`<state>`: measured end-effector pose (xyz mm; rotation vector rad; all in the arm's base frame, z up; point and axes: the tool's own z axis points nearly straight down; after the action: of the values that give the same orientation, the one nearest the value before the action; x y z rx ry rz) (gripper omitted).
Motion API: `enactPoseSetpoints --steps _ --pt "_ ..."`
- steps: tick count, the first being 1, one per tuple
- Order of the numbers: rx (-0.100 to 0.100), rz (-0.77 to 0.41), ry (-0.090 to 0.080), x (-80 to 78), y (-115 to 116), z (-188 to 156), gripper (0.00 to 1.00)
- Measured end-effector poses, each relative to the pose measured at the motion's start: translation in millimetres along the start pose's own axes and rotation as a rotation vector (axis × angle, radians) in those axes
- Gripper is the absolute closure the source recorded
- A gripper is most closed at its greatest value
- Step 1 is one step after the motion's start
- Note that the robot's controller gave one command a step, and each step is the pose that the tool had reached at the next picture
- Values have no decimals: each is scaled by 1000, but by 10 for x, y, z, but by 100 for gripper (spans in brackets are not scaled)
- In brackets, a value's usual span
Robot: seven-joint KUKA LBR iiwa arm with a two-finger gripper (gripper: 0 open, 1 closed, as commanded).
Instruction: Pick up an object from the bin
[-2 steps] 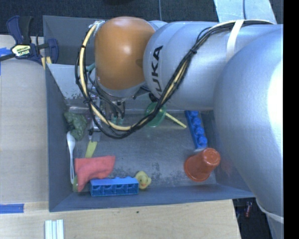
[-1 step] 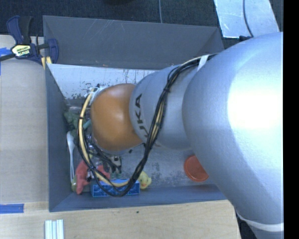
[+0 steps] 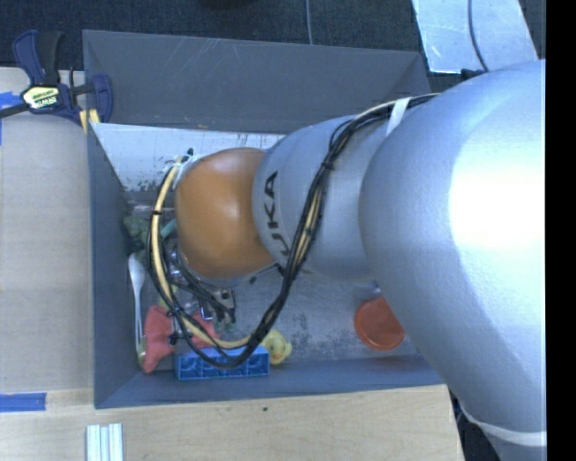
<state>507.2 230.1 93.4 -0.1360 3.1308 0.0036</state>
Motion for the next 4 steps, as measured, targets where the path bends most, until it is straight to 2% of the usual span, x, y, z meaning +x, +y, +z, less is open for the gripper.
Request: enactPoseSetpoints --steps 1,2,3,4 --pt "-10 -12 -46 91 17 132 0" --pt "-12 72 -34 59 -91 171 0" --pt "-11 10 -43 75 -16 141 100" --pt "-11 10 -43 75 -17 141 100"
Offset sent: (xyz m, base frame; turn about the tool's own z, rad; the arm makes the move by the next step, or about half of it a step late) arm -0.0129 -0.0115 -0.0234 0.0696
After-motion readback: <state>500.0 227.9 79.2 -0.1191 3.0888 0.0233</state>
